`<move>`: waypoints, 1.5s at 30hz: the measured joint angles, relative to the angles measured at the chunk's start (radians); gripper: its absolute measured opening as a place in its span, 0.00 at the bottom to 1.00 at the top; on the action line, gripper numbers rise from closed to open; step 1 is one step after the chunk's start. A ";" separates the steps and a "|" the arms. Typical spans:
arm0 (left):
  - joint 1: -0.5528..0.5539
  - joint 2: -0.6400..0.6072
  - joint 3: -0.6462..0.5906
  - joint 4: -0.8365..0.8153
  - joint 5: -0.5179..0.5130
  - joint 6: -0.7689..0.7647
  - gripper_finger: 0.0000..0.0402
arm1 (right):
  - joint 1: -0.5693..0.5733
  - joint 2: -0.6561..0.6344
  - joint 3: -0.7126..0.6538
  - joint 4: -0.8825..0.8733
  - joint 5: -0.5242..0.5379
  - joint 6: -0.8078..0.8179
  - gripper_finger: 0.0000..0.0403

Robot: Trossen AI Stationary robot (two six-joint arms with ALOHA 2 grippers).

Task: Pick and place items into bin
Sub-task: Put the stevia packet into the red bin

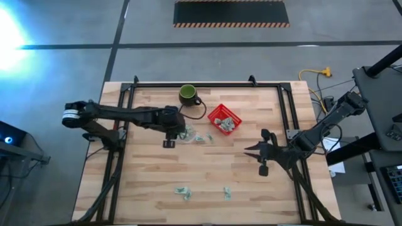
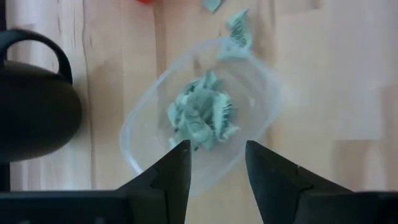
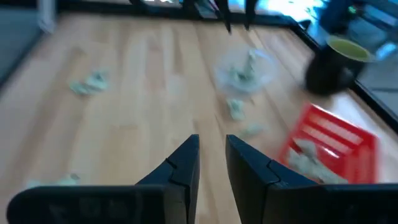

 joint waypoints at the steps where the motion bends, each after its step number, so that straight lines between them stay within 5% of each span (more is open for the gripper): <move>1: -0.014 -0.020 -0.009 0.000 0.000 -0.011 0.34 | 0.000 0.000 -0.015 0.059 -0.015 -0.017 0.17; 8: -0.141 -0.135 -0.106 0.051 -0.004 -0.064 0.34 | 0.001 0.027 -0.121 0.301 -0.283 0.003 0.17; 13: -0.201 -0.183 -0.199 0.166 -0.006 -0.066 0.34 | -0.003 0.161 -0.133 0.440 -0.288 -0.055 0.17; 19: -0.234 -0.208 -0.289 0.272 -0.016 -0.092 0.34 | -0.055 0.339 0.022 0.448 -0.285 -0.169 0.17; 32: -0.240 -0.242 -0.333 0.261 -0.018 -0.121 0.34 | -0.320 0.694 0.504 -0.050 -0.297 -0.186 0.24; 37: -0.242 -0.280 -0.347 0.236 -0.018 -0.144 0.34 | -0.428 0.803 0.606 -0.179 -0.398 -0.152 0.31; 45: -0.243 -0.366 -0.387 0.244 -0.022 -0.164 0.34 | -0.495 0.882 0.676 -0.267 -0.420 -0.047 0.36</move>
